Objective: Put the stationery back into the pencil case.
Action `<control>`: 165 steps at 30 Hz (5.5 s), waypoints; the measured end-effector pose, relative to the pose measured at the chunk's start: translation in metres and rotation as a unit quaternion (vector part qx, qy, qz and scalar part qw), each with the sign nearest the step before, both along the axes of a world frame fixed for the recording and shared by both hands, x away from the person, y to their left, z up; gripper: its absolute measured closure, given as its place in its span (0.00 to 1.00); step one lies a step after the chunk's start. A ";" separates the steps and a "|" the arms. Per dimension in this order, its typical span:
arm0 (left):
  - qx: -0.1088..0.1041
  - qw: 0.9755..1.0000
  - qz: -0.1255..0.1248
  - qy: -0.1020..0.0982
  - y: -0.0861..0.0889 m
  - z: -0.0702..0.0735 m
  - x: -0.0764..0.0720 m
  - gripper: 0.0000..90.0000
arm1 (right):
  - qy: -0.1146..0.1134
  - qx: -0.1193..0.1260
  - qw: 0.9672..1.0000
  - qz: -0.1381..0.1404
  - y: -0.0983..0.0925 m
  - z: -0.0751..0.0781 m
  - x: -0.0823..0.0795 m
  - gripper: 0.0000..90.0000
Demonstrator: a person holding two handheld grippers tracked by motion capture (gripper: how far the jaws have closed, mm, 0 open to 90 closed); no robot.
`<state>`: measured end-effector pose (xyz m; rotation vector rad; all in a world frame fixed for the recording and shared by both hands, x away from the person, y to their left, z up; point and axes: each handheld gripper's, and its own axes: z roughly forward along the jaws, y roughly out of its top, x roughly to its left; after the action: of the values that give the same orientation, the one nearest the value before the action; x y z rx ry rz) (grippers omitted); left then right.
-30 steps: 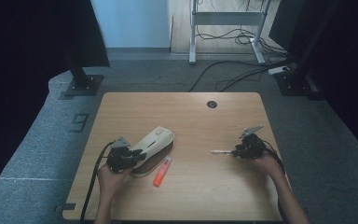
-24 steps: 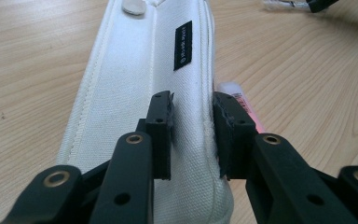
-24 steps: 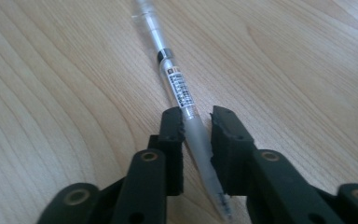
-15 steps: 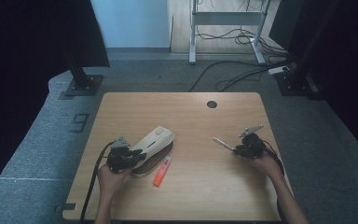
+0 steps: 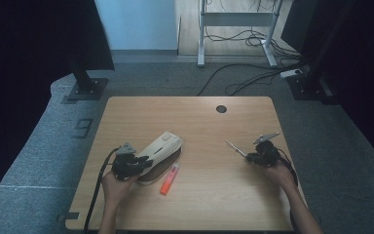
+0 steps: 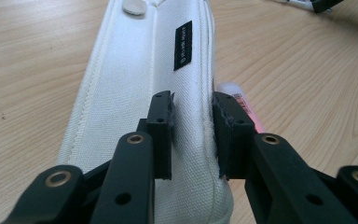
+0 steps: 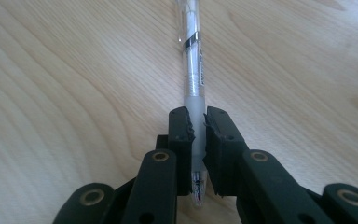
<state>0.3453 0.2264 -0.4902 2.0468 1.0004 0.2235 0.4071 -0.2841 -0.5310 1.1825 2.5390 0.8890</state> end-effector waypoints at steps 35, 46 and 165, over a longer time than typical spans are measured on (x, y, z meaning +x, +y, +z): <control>-0.022 0.999 0.023 -0.016 0.004 0.005 -0.002 0.83 | -0.027 0.058 0.995 0.076 0.062 0.033 -0.018 0.88; -0.025 0.999 0.024 -0.019 0.004 0.006 -0.003 0.83 | -0.027 0.055 0.992 0.106 0.096 0.035 -0.016 0.88; -0.031 0.999 0.015 -0.013 0.004 0.005 0.000 0.82 | -0.038 0.019 0.991 0.126 0.263 0.008 0.042 0.59</control>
<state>0.3455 0.2306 -0.4856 1.9691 1.0101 0.2323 0.4492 -0.0213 -0.5233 0.8316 2.6576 1.0211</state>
